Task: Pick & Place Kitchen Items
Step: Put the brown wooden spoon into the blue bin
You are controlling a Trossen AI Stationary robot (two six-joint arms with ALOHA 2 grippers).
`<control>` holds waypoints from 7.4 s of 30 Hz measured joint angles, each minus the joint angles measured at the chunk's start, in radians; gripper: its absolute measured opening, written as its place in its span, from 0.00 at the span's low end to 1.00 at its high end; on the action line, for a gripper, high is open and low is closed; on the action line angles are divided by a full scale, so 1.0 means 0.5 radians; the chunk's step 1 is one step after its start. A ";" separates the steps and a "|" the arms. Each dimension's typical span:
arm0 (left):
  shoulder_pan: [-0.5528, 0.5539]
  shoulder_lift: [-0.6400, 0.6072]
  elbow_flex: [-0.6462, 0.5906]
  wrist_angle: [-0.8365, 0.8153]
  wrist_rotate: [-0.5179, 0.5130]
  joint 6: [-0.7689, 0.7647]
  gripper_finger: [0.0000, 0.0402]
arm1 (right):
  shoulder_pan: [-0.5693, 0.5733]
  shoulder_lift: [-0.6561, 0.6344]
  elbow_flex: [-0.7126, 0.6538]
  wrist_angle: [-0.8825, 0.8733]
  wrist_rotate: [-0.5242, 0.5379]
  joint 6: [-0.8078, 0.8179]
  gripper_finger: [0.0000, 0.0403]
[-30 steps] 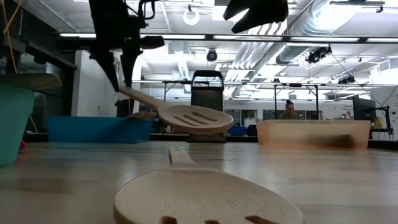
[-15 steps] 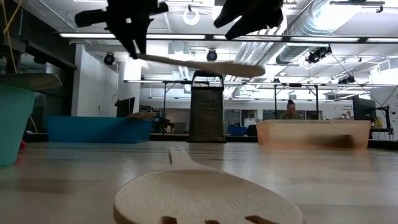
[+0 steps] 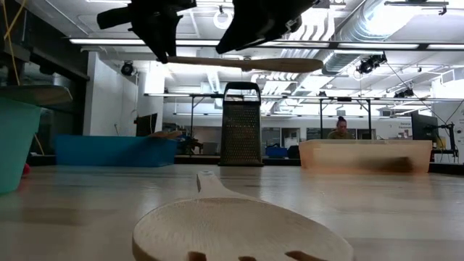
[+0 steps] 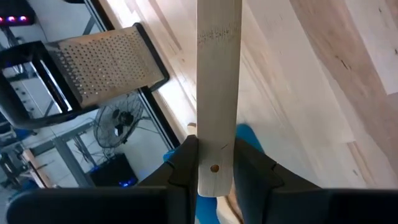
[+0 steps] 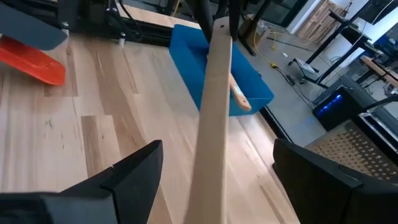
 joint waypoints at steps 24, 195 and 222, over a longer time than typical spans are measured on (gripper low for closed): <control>-0.001 0.000 0.002 0.101 0.031 -0.133 0.17 | -0.100 0.017 0.000 -0.166 -0.078 0.011 0.42; 0.448 -0.360 -0.790 3.583 1.827 -0.324 0.20 | -0.188 -0.964 -1.471 2.403 -1.018 -0.275 0.69; 0.722 -0.700 -0.790 1.535 0.671 0.389 0.20 | -0.087 -1.068 -1.471 2.155 -0.521 -0.317 0.69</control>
